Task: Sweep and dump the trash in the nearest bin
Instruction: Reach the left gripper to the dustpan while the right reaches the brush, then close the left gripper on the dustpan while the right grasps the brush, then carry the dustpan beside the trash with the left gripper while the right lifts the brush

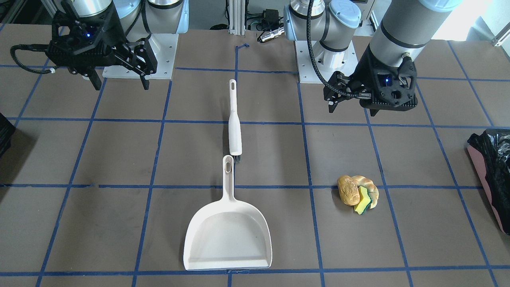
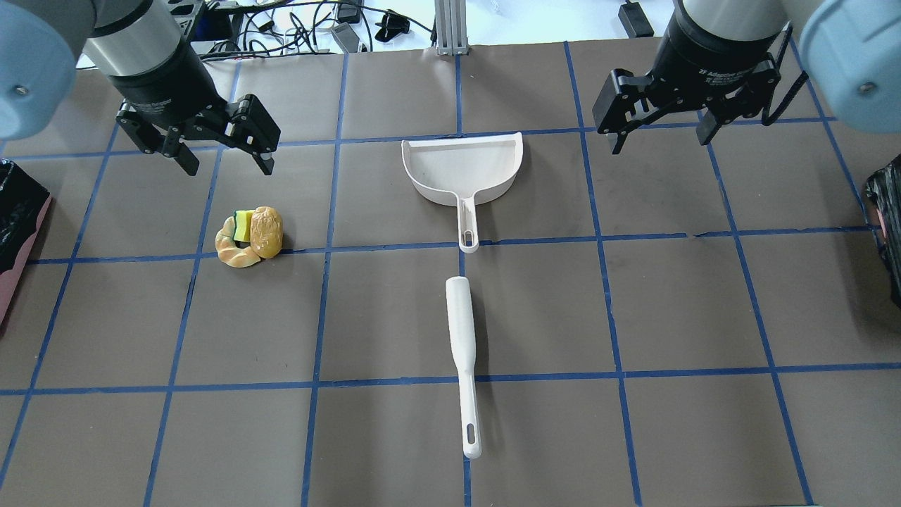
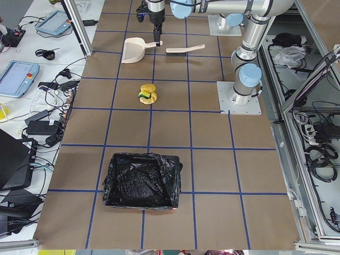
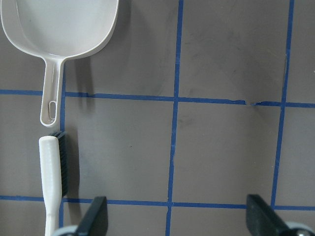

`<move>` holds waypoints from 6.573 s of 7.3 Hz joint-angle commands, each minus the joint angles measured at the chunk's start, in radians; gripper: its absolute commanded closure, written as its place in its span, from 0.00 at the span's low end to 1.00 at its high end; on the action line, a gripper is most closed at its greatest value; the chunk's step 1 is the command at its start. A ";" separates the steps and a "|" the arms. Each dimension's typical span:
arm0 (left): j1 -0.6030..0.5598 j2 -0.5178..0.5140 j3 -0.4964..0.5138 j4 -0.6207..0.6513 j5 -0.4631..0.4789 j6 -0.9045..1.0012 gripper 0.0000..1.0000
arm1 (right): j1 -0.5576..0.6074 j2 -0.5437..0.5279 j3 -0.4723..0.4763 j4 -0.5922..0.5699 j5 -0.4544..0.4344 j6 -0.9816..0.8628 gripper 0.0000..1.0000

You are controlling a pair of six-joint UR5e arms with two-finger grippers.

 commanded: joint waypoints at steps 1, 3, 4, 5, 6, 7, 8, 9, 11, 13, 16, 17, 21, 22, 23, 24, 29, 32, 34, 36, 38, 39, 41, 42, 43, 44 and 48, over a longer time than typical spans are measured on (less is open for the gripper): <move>-0.023 -0.073 0.005 0.096 -0.005 -0.062 0.00 | 0.003 -0.003 0.005 -0.003 0.021 0.011 0.00; -0.059 -0.141 0.019 0.143 -0.004 -0.059 0.00 | 0.112 0.006 0.054 -0.006 0.147 0.084 0.00; -0.092 -0.179 0.030 0.192 -0.002 -0.069 0.00 | 0.210 0.030 0.099 -0.004 0.147 0.120 0.00; -0.131 -0.225 0.042 0.246 -0.002 -0.106 0.00 | 0.286 0.043 0.154 -0.013 0.138 0.142 0.00; -0.163 -0.266 0.053 0.286 0.007 -0.135 0.00 | 0.331 0.050 0.220 -0.073 0.135 0.212 0.00; -0.178 -0.303 0.077 0.315 0.002 -0.137 0.00 | 0.370 0.066 0.285 -0.143 0.135 0.296 0.00; -0.198 -0.341 0.108 0.318 -0.005 -0.148 0.00 | 0.437 0.090 0.354 -0.224 0.108 0.313 0.00; -0.239 -0.380 0.145 0.323 -0.005 -0.193 0.00 | 0.485 0.116 0.419 -0.328 0.081 0.321 0.00; -0.304 -0.449 0.171 0.344 -0.005 -0.275 0.00 | 0.497 0.148 0.505 -0.412 0.087 0.352 0.01; -0.320 -0.496 0.171 0.402 -0.020 -0.318 0.00 | 0.497 0.156 0.574 -0.489 0.101 0.358 0.04; -0.353 -0.527 0.157 0.407 -0.082 -0.332 0.00 | 0.497 0.158 0.581 -0.492 0.168 0.367 0.11; -0.364 -0.524 0.121 0.415 -0.080 -0.335 0.02 | 0.497 0.158 0.588 -0.492 0.173 0.373 0.13; -0.389 -0.498 0.027 0.439 -0.082 -0.366 0.09 | 0.497 0.155 0.598 -0.492 0.172 0.383 0.42; -0.390 -0.500 0.027 0.439 -0.082 -0.373 0.10 | 0.497 0.156 0.594 -0.492 0.173 0.381 0.74; -0.396 -0.503 0.027 0.439 -0.085 -0.373 0.15 | 0.497 0.156 0.593 -0.492 0.172 0.381 1.00; -0.401 -0.504 0.025 0.439 -0.085 -0.364 0.27 | 0.497 0.152 0.594 -0.492 0.169 0.384 1.00; -0.412 -0.497 0.027 0.436 -0.087 -0.369 0.82 | 0.497 0.141 0.591 -0.480 0.170 0.490 1.00; -0.407 -0.480 0.028 0.418 -0.067 -0.328 1.00 | 0.514 0.116 0.593 -0.472 0.170 0.679 1.00; -0.343 -0.440 0.032 0.384 0.019 -0.208 1.00 | 0.534 0.116 0.587 -0.490 0.152 0.906 1.00; -0.210 -0.377 0.030 0.314 0.062 0.044 1.00 | 0.536 0.118 0.579 -0.547 0.132 1.174 1.00; -0.111 -0.327 0.025 0.245 0.082 0.290 1.00 | 0.536 0.129 0.576 -0.555 0.086 1.284 1.00; -0.059 -0.305 0.016 0.211 0.091 0.422 1.00 | 0.537 0.130 0.572 -0.558 0.096 1.307 1.00; 0.007 -0.273 0.012 0.176 0.093 0.673 1.00 | 0.537 0.177 0.509 -0.557 0.101 1.356 1.00; 0.045 -0.261 0.009 0.162 0.093 0.793 1.00 | 0.539 0.228 0.463 -0.555 0.101 1.363 1.00; 0.080 -0.250 -0.002 0.165 0.111 0.937 1.00 | 0.565 0.283 0.397 -0.552 0.103 1.393 1.00; 0.138 -0.242 -0.016 0.180 0.146 1.077 1.00 | 0.610 0.341 0.321 -0.546 0.103 1.416 1.00; 0.378 -0.234 -0.027 0.211 0.144 1.673 1.00 | 0.692 0.536 0.034 -0.431 0.106 1.496 1.00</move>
